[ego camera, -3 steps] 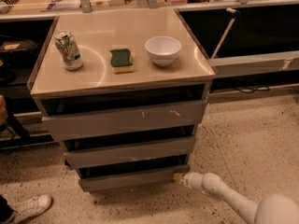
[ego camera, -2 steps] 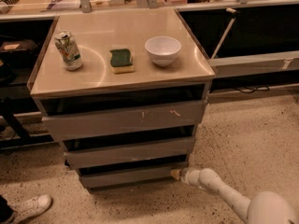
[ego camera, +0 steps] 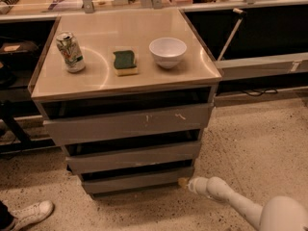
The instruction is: Close bottom drawer
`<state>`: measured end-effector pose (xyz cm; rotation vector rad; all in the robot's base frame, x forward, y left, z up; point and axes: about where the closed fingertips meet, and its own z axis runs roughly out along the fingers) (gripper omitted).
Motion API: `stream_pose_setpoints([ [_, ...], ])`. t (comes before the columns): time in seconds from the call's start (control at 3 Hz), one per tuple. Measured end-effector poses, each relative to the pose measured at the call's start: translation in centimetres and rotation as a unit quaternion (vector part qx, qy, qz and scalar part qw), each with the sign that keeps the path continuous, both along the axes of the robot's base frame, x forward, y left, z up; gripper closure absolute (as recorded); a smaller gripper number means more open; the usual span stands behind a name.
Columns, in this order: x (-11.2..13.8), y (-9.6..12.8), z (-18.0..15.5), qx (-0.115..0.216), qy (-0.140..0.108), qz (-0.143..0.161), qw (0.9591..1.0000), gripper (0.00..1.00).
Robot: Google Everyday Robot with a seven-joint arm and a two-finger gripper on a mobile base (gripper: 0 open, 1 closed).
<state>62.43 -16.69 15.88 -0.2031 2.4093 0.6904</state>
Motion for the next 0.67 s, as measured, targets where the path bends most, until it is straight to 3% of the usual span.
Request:
stream_pose_setpoints([
  [0.33, -3.1, -10.1, 2.9, -0.039, 0.022, -0.096, 0.9944, 1.00],
  [0.67, -3.8, -14.4, 5.4, -0.071, 0.017, -0.129, 0.9889, 0.81],
])
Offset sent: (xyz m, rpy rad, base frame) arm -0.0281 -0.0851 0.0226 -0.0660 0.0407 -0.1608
